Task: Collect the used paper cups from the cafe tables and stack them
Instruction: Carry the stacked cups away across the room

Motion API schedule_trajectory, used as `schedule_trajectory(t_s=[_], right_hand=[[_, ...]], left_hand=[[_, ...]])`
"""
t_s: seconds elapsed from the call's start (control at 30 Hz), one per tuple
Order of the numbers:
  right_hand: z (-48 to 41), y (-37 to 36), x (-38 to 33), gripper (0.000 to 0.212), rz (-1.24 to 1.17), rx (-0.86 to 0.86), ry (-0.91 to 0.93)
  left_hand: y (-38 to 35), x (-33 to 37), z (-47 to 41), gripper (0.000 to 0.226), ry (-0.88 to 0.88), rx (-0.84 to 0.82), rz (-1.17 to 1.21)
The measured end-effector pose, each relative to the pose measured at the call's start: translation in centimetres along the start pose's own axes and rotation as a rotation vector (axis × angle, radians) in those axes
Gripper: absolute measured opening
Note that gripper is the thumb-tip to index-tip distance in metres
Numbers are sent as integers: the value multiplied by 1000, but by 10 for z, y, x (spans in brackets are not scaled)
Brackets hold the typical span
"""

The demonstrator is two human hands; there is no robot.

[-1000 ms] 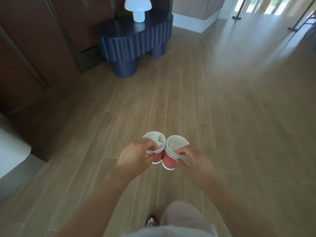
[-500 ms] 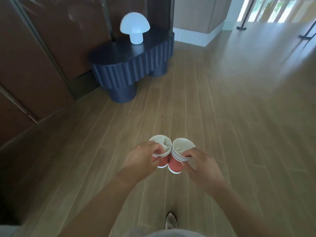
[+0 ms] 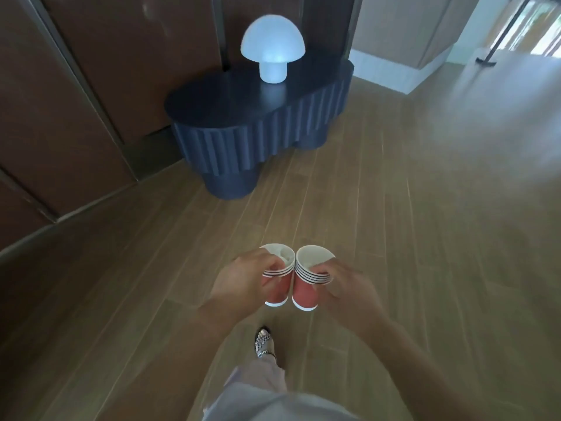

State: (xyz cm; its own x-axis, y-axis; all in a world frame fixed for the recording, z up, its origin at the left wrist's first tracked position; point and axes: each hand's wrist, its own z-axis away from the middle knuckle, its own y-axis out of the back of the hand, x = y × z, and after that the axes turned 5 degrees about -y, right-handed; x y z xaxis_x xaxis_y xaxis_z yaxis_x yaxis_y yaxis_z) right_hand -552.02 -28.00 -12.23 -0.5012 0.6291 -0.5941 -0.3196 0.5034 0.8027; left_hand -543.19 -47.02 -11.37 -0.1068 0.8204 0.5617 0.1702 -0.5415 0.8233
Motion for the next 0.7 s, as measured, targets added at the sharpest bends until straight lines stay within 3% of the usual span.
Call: schedule_trajectory(t_s=[0.27, 0.63, 0.7], right_hand=[[-223, 9, -5, 22, -23, 50, 24], [-491, -11, 35, 22, -55, 9, 32], [-550, -5, 44, 21, -52, 6, 39]], left_hand=[[65, -73, -197, 12, 34, 54, -15], [82, -175, -436, 15, 78, 20, -30], [89, -185, -491, 24, 82, 39, -32]])
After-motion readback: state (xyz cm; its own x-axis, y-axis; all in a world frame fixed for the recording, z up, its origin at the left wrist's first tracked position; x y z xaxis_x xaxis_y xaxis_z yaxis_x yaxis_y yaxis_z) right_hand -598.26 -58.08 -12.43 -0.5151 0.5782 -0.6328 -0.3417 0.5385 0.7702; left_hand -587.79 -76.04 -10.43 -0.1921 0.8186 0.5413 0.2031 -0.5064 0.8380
